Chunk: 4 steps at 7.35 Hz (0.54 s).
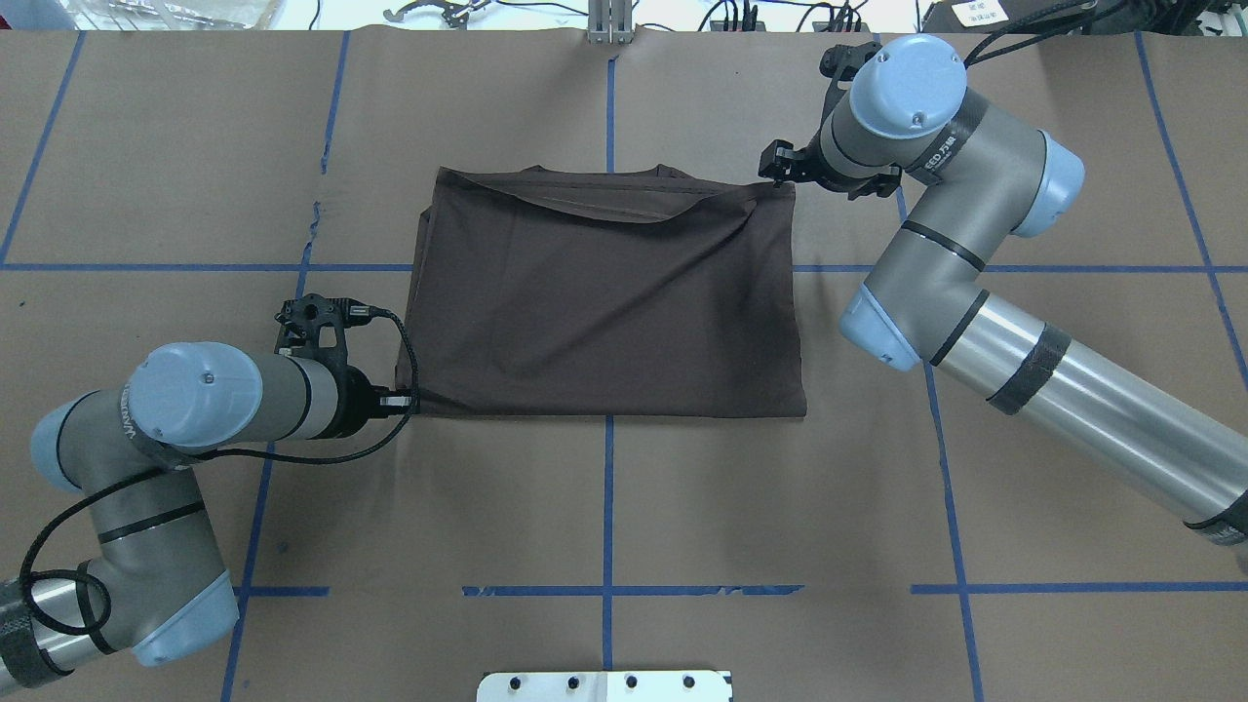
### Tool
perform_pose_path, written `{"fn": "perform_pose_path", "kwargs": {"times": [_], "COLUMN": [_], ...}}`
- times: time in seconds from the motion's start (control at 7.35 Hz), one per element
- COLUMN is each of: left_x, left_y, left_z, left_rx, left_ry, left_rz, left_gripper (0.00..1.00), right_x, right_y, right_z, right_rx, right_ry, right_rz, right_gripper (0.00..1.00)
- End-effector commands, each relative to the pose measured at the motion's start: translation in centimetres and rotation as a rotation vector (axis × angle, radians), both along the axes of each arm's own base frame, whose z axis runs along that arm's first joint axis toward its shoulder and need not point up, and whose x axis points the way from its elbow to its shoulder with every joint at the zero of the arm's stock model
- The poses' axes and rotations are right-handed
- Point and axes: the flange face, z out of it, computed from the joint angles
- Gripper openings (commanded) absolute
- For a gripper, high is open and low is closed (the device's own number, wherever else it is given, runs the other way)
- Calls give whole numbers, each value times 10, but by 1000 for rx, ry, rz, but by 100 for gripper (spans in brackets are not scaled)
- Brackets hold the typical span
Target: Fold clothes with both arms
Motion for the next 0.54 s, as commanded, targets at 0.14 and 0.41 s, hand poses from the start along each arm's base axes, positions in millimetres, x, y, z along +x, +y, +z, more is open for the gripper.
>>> {"fn": "perform_pose_path", "kwargs": {"times": [0.14, 0.41], "left_x": [-87, -73], "left_y": [-121, -244], "left_z": [68, 57], "left_rx": [170, 165], "left_ry": [-228, -285], "left_rz": [-47, -127], "left_gripper": [0, 0], "right_x": [-2, -2], "right_y": [1, 1], "right_z": [-1, -4], "right_rx": [-3, -1], "right_ry": [-3, -8], "right_rz": [3, 8], "right_gripper": [100, 100]}}
